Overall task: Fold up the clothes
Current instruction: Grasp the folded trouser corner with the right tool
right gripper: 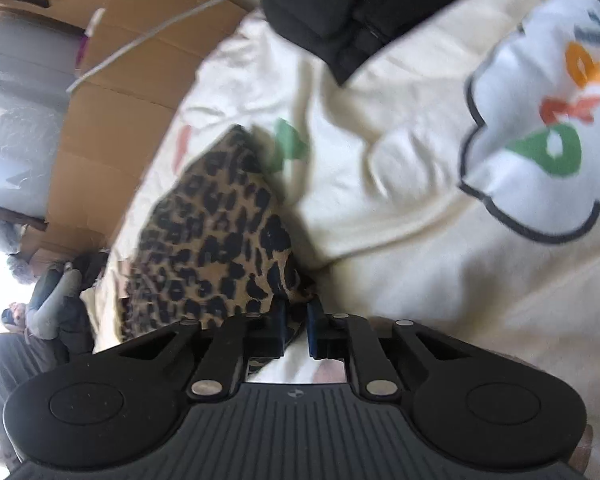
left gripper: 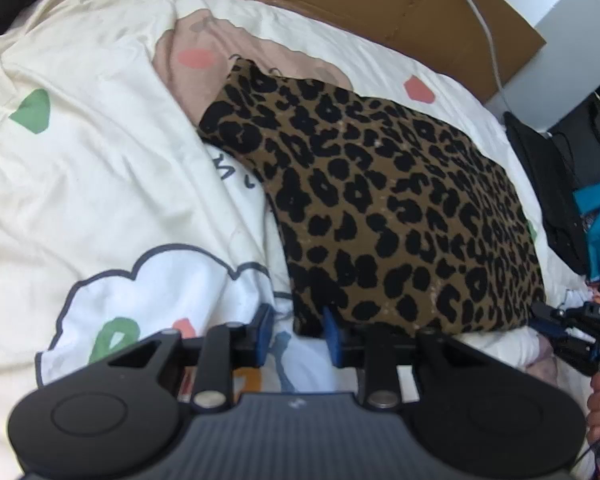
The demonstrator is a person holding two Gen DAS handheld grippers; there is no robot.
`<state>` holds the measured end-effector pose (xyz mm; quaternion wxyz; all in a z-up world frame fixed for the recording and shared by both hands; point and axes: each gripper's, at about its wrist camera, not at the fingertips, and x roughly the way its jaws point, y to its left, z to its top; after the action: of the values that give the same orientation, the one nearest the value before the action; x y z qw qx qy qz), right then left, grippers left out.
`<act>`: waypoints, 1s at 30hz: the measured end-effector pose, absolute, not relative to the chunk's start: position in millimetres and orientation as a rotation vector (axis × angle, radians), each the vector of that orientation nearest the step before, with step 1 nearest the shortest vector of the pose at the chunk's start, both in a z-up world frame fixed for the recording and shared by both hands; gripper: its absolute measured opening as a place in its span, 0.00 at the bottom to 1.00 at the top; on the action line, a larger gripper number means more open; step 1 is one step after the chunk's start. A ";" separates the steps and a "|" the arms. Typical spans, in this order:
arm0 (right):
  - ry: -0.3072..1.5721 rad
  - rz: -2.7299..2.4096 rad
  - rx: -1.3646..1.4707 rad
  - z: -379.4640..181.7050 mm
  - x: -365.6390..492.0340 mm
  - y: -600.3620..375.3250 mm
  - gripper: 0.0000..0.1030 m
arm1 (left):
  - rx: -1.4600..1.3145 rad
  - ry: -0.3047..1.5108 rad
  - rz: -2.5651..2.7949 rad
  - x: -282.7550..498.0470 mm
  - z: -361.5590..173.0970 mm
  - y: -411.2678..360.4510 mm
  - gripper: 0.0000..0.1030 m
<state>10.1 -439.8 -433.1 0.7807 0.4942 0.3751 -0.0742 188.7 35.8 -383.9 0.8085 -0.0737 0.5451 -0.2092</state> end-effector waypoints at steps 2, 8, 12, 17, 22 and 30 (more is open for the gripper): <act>0.794 -0.157 1.097 -431.7 8.8 -442.7 0.09 | -0.157 1.161 -0.461 187.7 -381.9 38.1 0.29; 0.815 -0.181 1.144 -444.9 6.6 -443.1 0.13 | -0.230 1.163 -0.472 191.7 -386.7 37.8 0.36; 0.820 -0.156 1.192 -457.0 7.4 -441.0 0.24 | -0.196 1.122 -0.524 190.0 -388.0 30.3 0.52; 0.814 -0.154 1.213 -463.0 14.9 -438.2 0.21 | -0.257 1.105 -0.544 190.0 -395.8 38.8 0.52; 0.793 -0.136 1.210 -457.9 16.7 -441.7 0.10 | -0.407 1.118 -0.543 187.2 -403.4 57.8 0.44; 0.757 -0.126 1.135 -434.0 24.2 -448.4 0.10 | -0.477 1.125 -0.564 187.0 -410.5 55.9 0.12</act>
<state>24.2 -448.4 -434.0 0.7746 0.5240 0.3494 -0.0583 187.0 55.9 -410.5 0.7819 -0.2210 0.5211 -0.2611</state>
